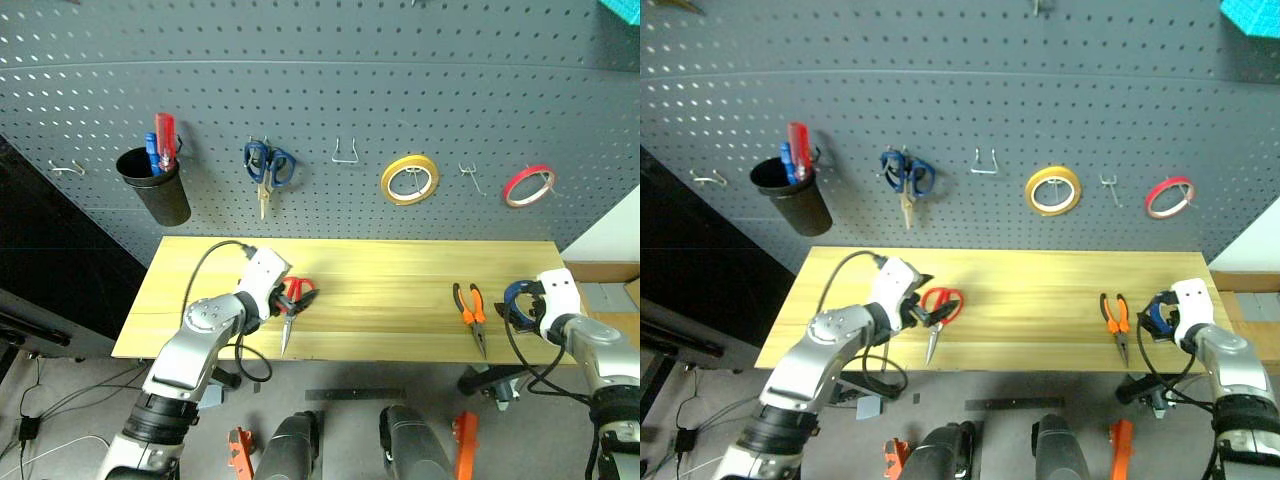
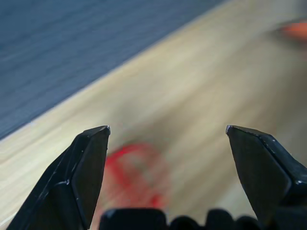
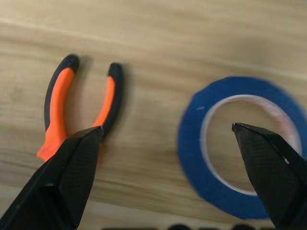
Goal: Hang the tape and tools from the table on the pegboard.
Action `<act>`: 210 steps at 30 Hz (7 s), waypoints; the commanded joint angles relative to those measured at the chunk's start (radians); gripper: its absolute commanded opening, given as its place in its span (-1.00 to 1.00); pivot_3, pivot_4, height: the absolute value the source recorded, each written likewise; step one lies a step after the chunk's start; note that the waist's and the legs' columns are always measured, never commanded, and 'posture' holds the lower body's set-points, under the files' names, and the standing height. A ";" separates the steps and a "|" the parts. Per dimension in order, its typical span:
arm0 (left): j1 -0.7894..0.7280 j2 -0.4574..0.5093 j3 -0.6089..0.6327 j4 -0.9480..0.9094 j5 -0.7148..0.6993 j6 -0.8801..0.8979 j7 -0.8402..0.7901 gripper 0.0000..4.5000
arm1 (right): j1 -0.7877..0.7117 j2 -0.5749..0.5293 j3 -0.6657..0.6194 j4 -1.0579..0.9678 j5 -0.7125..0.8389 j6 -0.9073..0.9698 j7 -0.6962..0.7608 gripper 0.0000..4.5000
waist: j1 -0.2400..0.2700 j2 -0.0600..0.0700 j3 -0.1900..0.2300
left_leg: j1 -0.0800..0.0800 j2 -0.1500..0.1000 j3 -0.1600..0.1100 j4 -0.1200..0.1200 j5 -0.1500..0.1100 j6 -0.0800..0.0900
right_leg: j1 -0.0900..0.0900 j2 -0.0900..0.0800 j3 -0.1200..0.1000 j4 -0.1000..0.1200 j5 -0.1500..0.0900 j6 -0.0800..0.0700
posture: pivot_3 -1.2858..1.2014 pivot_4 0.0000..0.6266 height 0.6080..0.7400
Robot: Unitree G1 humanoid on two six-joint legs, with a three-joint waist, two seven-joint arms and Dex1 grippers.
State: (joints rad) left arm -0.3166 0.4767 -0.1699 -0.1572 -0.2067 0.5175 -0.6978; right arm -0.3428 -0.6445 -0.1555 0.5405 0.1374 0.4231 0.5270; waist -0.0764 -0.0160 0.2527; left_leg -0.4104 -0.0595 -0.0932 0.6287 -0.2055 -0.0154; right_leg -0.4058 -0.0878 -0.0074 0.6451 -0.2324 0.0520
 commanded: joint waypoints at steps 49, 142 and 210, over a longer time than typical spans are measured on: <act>-0.285 -0.130 -0.086 0.092 -0.039 -0.232 -0.238 0.89 | 0.362 -0.017 -0.005 -0.981 -0.324 0.059 -0.184 -0.82 | -0.016 -0.012 0.057 | -0.017 0.001 -0.002 0.005 -0.001 0.001 | -0.015 0.000 -0.001 0.003 -0.001 0.009 | -0.15 0.03 1.00; -0.100 0.044 0.266 0.028 -0.117 -0.189 -0.135 0.89 | -0.153 0.530 0.287 -1.081 -0.015 0.560 -0.406 0.12 | -0.044 -0.015 0.052 | -0.023 0.001 0.000 0.016 0.001 0.000 | -0.029 0.002 0.003 0.020 0.006 0.003 | -0.11 -0.17 1.00; 0.076 -0.028 0.140 -0.048 -0.016 0.437 0.358 0.89 | -0.324 0.413 0.412 -0.969 0.190 0.744 0.031 0.98 | -0.008 -0.019 0.050 | -0.023 0.001 -0.004 0.016 0.010 -0.009 | -0.034 0.003 0.000 0.032 0.009 -0.003 | -0.06 -0.18 1.00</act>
State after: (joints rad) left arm -0.2314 0.4584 -0.0330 -0.1896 -0.2351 0.9138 -0.3683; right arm -0.6708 -0.2380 0.2606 -0.3618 0.2988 1.1420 0.5643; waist -0.0845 -0.0349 0.3023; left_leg -0.4331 -0.0580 -0.0977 0.6447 -0.1948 -0.0247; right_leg -0.4400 -0.0850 -0.0075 0.6774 -0.2238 0.0491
